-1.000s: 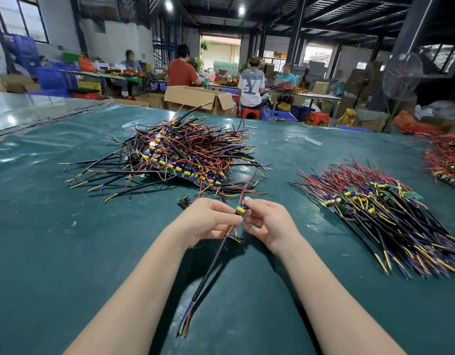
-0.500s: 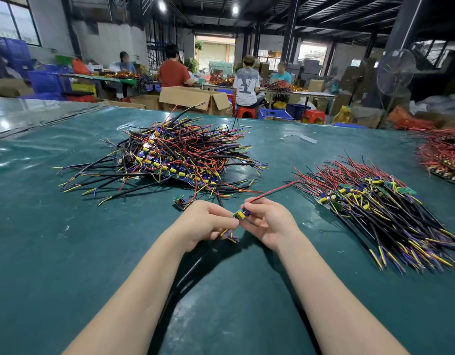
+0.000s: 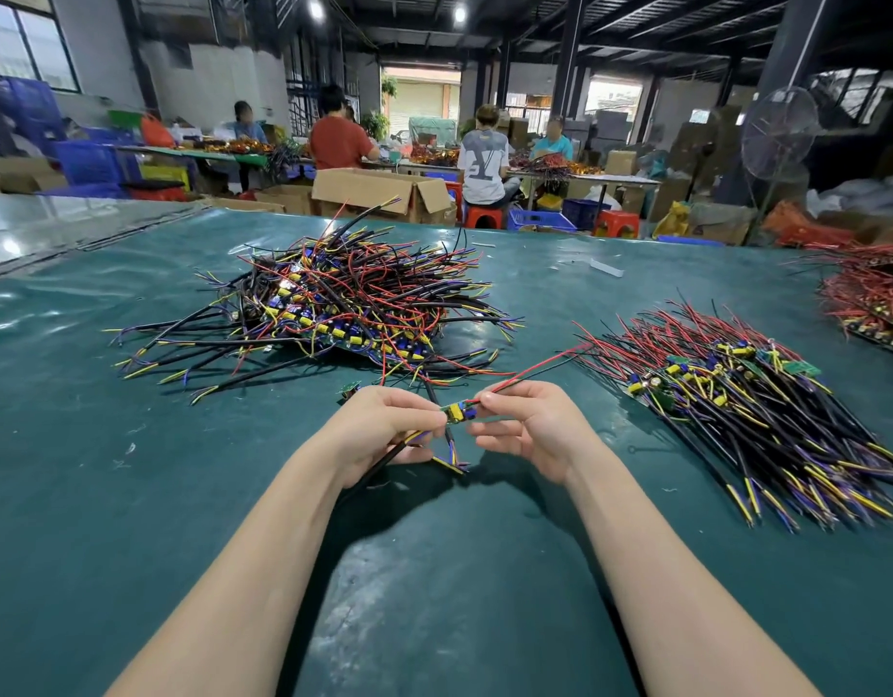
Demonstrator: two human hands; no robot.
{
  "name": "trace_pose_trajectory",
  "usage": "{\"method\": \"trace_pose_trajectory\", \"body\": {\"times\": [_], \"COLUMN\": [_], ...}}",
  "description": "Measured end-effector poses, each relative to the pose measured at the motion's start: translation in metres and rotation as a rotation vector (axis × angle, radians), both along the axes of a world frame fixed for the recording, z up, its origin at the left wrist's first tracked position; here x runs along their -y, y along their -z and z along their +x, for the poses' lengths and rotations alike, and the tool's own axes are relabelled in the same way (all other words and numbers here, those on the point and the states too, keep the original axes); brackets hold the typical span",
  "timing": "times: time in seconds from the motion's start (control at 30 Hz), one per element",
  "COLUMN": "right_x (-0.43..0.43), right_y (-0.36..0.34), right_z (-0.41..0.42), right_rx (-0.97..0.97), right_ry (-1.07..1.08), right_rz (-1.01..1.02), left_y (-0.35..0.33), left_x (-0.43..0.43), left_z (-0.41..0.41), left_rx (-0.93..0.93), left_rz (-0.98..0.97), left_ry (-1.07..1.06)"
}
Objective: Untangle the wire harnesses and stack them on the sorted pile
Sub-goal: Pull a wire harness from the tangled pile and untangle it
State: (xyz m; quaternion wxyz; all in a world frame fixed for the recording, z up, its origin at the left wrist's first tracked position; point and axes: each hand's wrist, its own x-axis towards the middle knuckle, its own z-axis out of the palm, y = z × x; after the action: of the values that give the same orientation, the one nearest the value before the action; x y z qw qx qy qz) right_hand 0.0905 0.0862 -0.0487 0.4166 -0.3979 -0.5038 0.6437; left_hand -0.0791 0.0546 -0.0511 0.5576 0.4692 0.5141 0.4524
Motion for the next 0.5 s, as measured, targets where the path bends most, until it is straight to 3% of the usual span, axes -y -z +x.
{"method": "trace_pose_trajectory", "body": {"times": [0.13,0.23,0.5], "right_x": [0.002,0.004,0.005], "right_y": [0.003,0.003,-0.003], "right_z": [-0.007,-0.01,0.0], "right_rx": [-0.006,-0.026,-0.08], "right_ry": [0.031,0.022,-0.097], "right_rz": [0.017,0.009,-0.1], "left_y": [-0.001,0.001,-0.003], "left_x": [0.0,0.0,0.003], "left_z": [0.007,0.011,0.009], "left_rx": [-0.086,-0.18,-0.2], "left_rz": [0.001,0.117,0.234], "left_ry": [0.081,0.064,0.069]}}
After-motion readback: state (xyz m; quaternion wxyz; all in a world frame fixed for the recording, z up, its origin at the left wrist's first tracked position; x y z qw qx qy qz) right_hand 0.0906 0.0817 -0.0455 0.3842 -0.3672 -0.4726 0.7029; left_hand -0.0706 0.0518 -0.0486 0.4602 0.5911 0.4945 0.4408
